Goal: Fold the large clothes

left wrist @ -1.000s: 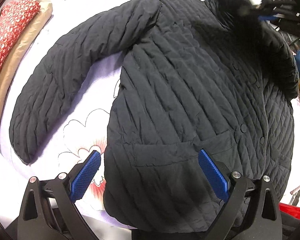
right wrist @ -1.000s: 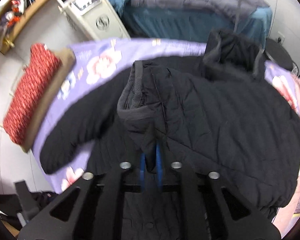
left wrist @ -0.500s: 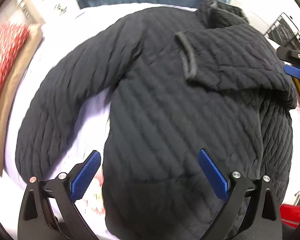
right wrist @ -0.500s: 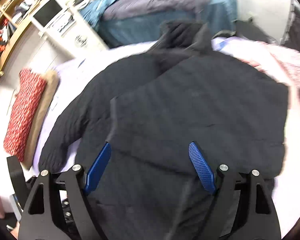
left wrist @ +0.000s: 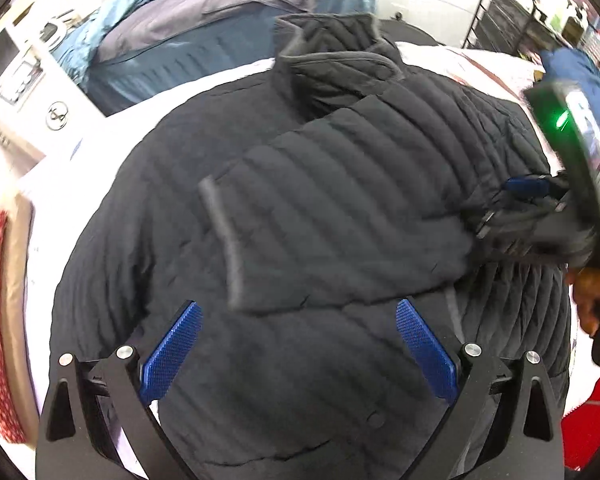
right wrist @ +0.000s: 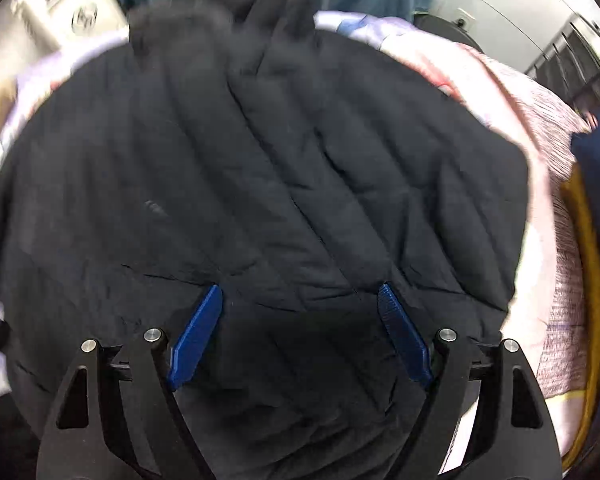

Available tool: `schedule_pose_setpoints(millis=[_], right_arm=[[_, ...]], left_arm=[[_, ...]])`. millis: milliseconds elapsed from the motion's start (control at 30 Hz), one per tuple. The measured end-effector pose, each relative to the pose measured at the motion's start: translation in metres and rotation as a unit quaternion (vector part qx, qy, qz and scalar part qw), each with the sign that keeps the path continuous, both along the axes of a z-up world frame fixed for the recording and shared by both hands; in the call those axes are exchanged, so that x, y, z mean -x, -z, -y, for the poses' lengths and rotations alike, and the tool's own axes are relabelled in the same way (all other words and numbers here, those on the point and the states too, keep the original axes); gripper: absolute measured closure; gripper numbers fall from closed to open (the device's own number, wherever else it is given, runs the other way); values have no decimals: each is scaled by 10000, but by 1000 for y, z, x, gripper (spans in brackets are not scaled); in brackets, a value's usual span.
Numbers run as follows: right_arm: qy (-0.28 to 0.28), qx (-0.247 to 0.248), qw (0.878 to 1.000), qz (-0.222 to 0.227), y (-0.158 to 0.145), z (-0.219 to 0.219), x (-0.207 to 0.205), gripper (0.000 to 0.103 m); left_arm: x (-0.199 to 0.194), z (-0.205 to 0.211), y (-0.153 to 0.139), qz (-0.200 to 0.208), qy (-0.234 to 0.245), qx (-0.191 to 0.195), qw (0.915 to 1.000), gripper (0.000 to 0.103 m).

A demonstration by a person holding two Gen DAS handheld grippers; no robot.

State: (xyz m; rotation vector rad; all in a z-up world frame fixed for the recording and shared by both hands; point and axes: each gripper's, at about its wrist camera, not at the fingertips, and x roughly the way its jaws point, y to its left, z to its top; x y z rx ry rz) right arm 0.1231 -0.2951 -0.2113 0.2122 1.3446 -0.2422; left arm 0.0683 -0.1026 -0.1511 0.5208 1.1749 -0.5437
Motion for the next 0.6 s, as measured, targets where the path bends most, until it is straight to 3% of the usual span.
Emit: schedule_pose_setpoints(millis=[233, 300, 400, 467, 600], right_arm=[[219, -155, 9996, 35, 16, 10, -2, 20], [303, -152, 9994, 76, 4, 13, -1, 20], [730, -105, 9950, 672, -26, 27, 19, 20], [930, -198, 9922, 809, -34, 38, 32, 20], [762, -395, 9951, 490, -18, 47, 46, 20]], left_arm=[[-11, 45, 19, 111, 219, -306, 9992, 7], [-18, 58, 27, 168, 258, -387, 9988, 7], [-38, 75, 49, 215, 286, -725, 9967, 7], [-45, 74, 59, 70, 188, -806, 9965, 6], [-67, 67, 82, -519, -124, -767, 9956, 5]])
